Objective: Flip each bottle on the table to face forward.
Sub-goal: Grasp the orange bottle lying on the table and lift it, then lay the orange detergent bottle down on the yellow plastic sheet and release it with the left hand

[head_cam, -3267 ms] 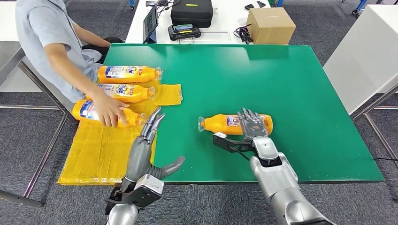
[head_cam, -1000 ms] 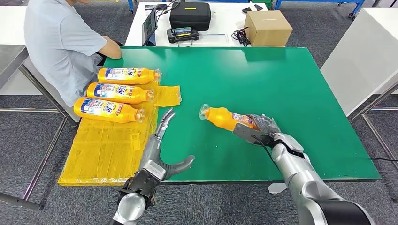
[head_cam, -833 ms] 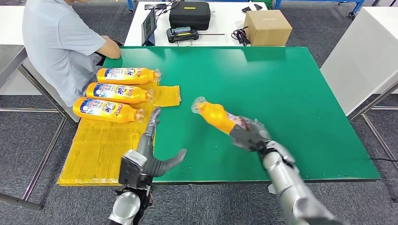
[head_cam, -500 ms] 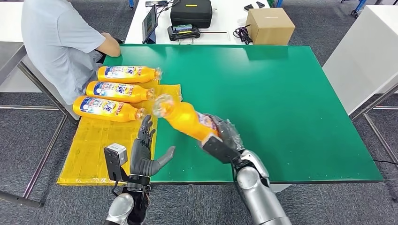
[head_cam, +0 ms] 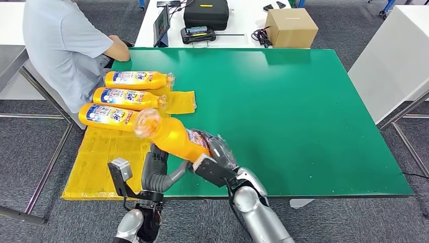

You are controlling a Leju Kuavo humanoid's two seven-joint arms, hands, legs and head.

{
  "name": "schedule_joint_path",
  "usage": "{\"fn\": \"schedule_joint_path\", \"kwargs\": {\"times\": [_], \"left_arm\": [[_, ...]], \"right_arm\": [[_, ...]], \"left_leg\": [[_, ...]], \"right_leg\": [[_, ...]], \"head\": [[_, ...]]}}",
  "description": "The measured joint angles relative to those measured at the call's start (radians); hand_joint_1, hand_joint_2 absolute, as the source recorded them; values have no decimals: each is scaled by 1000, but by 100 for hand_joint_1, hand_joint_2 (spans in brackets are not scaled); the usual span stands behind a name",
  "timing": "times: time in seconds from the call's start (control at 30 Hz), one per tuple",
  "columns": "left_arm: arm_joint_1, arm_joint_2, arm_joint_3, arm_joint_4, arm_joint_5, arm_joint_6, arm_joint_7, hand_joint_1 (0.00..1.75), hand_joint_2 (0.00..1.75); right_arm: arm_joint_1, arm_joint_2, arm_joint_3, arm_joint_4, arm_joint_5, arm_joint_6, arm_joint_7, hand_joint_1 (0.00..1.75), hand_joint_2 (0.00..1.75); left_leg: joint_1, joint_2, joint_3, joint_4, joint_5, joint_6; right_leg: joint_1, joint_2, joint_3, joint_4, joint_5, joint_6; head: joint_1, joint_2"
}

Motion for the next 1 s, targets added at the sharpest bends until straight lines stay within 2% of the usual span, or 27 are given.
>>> {"fn": "schedule_joint_path", "kwargs": {"times": [0.2, 0.57, 0.6, 0.7, 0.73, 1.0], "left_arm": [[-4, 0, -7, -15, 30, -35, -22, 0, 175], [-3, 0, -6, -26, 43, -103, -25, 0, 175], [-3, 0, -6, -26, 35, -105, -21, 33, 175], [-7, 0, -6, -19, 13, -101, -13, 164, 175], [-9, 0, -6, -15, 6, -97, -12, 175, 175], [-18, 0, -6, -6, -44, -90, -41, 175, 175]], "right_arm": [[-23, 15, 16, 139, -56, 29, -29, 175, 175], [-35, 17, 23, 180, -42, -6, -27, 175, 175], [-36, 17, 26, 181, -35, -14, -26, 175, 175], [-37, 17, 35, 183, -19, -31, -23, 175, 175], [-37, 17, 36, 182, -16, -35, -21, 175, 175], [-37, 17, 38, 179, -5, -43, -3, 175, 175]], "left_leg": [[0, 0, -1, 0, 0, 0], [0, 0, -1, 0, 0, 0], [0, 0, -1, 0, 0, 0], [0, 0, -1, 0, 0, 0], [0, 0, -1, 0, 0, 0], [0, 0, -1, 0, 0, 0]], "right_leg": [[0, 0, 0, 0, 0, 0], [0, 0, -1, 0, 0, 0], [0, 0, -1, 0, 0, 0], [0, 0, -1, 0, 0, 0], [0, 0, -1, 0, 0, 0], [0, 0, -1, 0, 0, 0]], "head": [[0, 0], [0, 0], [0, 0], [0, 0], [0, 0], [0, 0]]}}
